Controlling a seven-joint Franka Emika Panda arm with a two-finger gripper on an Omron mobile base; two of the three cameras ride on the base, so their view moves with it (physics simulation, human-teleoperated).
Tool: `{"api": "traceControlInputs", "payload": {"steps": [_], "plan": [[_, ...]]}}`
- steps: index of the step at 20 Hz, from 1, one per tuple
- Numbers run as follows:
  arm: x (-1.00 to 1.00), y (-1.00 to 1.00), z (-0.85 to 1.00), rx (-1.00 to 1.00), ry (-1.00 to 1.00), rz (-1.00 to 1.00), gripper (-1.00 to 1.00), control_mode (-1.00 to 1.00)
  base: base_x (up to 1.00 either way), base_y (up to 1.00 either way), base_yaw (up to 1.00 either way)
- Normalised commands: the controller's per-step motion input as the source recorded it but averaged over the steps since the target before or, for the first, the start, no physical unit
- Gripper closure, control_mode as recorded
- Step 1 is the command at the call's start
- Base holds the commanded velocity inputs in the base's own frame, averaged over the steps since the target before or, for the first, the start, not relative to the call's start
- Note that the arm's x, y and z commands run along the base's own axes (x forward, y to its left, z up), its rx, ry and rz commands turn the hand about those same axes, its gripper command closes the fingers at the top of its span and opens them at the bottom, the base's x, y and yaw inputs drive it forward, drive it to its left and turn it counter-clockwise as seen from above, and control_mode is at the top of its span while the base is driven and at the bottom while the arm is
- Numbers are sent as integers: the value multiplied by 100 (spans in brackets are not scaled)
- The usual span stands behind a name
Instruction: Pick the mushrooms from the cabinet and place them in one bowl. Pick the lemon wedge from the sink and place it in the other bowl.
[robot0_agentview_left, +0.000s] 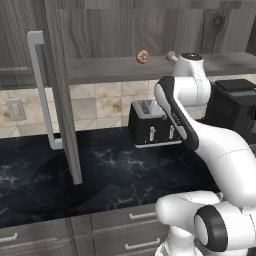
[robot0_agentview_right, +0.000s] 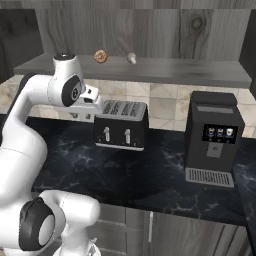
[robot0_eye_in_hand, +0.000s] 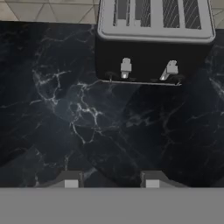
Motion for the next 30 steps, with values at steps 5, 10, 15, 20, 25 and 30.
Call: {"api": "traceControlInputs", "payload": {"steps": [5, 10, 15, 20, 25, 30], "plan": [[-7, 4, 0, 0, 0, 0, -100, -100, 0, 0, 0], [-20, 0, 13, 0, -13, -1, -100, -100, 0, 0, 0], [-15, 0, 23, 0, -20, 0, -100, -100, 0, 0, 0], [-14, 3, 34, 0, -24, 0, -100, -100, 0, 0, 0], [0, 1, 50, 2, -26, -2, -100, -100, 0, 0, 0], [0, 4, 67, 4, -17, -5, -100, -100, 0, 0, 0]]}}
